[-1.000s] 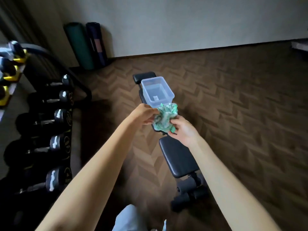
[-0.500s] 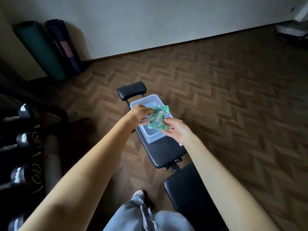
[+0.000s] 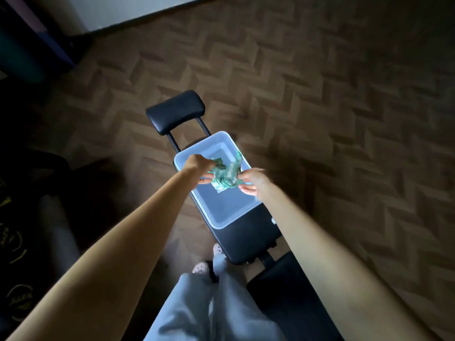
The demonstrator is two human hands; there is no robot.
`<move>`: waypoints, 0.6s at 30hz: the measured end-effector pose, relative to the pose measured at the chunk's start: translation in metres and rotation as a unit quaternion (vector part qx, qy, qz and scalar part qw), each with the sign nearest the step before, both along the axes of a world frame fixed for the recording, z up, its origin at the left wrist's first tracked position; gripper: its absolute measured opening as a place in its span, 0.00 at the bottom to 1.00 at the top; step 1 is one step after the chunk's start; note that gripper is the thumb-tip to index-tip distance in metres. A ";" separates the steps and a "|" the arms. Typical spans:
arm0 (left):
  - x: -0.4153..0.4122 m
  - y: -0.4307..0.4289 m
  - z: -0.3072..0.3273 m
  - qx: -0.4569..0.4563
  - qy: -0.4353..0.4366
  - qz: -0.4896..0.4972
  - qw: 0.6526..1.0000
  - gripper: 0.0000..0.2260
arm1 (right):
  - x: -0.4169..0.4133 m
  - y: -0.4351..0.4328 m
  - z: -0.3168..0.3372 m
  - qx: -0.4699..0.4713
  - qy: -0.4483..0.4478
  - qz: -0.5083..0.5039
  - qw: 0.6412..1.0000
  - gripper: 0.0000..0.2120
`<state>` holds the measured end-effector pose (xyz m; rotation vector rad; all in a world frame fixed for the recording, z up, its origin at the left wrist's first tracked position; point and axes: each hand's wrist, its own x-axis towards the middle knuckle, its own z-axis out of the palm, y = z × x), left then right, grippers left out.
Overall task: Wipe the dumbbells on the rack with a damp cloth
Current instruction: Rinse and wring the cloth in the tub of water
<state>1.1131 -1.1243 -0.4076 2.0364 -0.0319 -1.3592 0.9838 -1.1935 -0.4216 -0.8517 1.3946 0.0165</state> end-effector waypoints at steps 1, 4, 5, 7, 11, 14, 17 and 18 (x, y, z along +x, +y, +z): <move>0.007 -0.006 -0.016 0.014 0.000 0.003 1.000 0.09 | 0.008 -0.007 -0.015 -0.005 0.025 0.004 1.000 0.11; 0.022 -0.021 -0.068 0.051 -0.008 0.005 0.999 0.04 | 0.024 -0.023 -0.069 -0.038 0.096 0.001 0.995 0.12; 0.026 -0.024 -0.085 0.060 -0.014 0.007 0.998 0.04 | 0.026 -0.027 -0.086 -0.051 0.121 0.006 0.991 0.12; 0.032 -0.026 -0.120 0.076 -0.023 0.018 0.997 0.09 | 0.031 -0.030 -0.116 -0.059 0.152 0.012 0.987 0.11; 0.036 -0.034 -0.184 0.100 -0.024 0.025 0.994 0.10 | 0.040 -0.031 -0.168 -0.024 0.150 0.010 0.988 0.06; 0.036 -0.043 -0.225 0.078 -0.041 -0.008 0.996 0.08 | 0.051 -0.032 -0.206 -0.007 0.111 0.019 0.994 0.11; 0.034 -0.050 -0.246 0.065 -0.064 -0.085 0.992 0.10 | 0.059 -0.032 -0.230 -0.015 0.072 0.015 0.997 0.13; 0.033 -0.051 -0.255 0.063 -0.067 -0.111 0.990 0.11 | 0.062 -0.031 -0.235 -0.013 0.070 0.022 0.997 0.12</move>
